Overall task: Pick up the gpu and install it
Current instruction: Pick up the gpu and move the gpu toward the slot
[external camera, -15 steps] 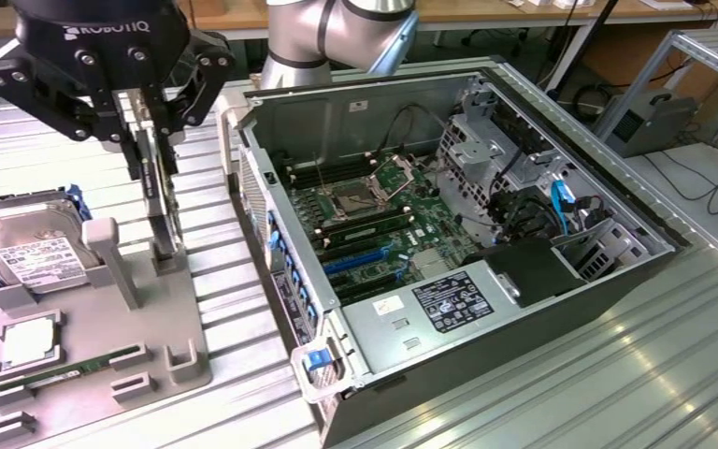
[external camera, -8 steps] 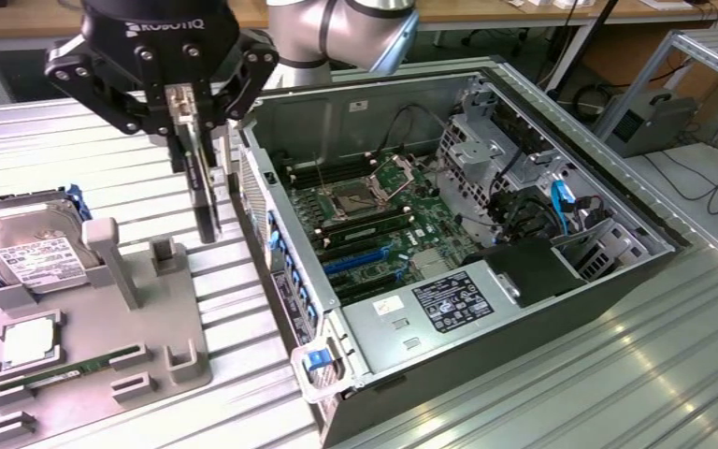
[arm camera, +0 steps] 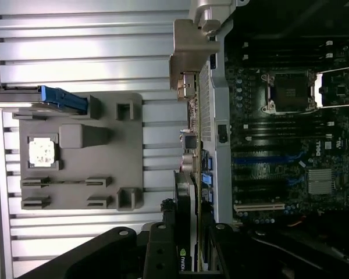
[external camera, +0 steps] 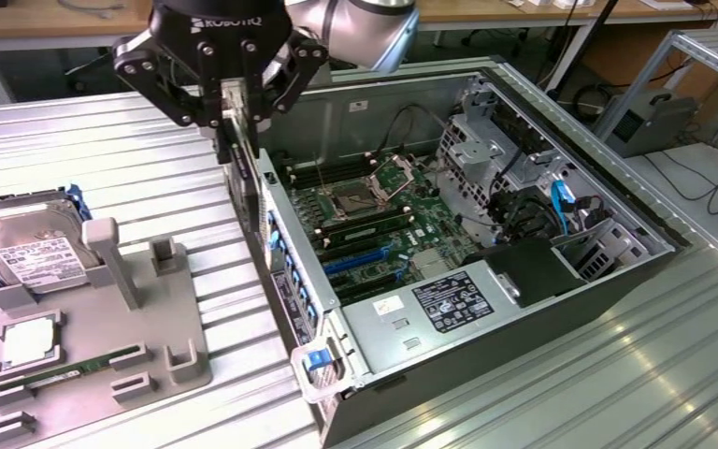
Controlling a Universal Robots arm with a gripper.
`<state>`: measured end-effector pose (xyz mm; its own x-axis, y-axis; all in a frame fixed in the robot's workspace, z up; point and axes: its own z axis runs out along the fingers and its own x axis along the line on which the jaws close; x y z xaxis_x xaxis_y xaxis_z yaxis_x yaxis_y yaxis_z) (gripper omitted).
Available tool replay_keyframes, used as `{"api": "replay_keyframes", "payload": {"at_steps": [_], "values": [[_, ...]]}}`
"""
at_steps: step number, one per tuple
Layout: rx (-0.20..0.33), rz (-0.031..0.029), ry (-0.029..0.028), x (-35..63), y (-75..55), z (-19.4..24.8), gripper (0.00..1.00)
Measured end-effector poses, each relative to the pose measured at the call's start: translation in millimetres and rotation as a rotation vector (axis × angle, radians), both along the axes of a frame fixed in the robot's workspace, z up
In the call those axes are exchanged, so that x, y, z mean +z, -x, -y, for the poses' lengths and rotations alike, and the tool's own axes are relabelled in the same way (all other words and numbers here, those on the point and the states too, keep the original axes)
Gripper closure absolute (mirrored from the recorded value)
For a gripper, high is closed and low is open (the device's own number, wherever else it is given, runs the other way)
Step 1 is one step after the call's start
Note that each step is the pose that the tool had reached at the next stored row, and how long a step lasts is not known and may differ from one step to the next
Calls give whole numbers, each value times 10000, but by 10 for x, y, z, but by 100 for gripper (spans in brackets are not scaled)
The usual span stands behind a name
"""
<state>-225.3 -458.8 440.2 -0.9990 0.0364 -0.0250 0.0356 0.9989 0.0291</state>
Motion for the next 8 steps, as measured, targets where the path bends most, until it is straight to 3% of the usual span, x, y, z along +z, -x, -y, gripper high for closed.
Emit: {"api": "replay_keyframes", "payload": {"at_steps": [8], "values": [[7,-1,2,1,-466,-4,73]]}}
